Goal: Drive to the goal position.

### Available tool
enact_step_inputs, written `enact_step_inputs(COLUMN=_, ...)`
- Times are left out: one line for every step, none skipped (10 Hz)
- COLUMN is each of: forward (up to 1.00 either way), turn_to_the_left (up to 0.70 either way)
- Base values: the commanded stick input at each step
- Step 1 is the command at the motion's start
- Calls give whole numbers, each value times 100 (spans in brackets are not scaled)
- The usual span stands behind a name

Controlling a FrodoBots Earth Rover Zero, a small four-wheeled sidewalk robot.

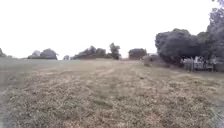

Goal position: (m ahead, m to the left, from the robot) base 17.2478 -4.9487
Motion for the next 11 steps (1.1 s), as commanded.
enact_step_inputs(forward=4, turn_to_the_left=4)
enact_step_inputs(forward=23, turn_to_the_left=2)
enact_step_inputs(forward=42, turn_to_the_left=0)
enact_step_inputs(forward=55, turn_to_the_left=-5)
enact_step_inputs(forward=67, turn_to_the_left=-10)
enact_step_inputs(forward=70, turn_to_the_left=-11)
enact_step_inputs(forward=70, turn_to_the_left=-14)
enact_step_inputs(forward=70, turn_to_the_left=-17)
enact_step_inputs(forward=70, turn_to_the_left=-19)
enact_step_inputs(forward=70, turn_to_the_left=-21)
enact_step_inputs(forward=70, turn_to_the_left=-22)
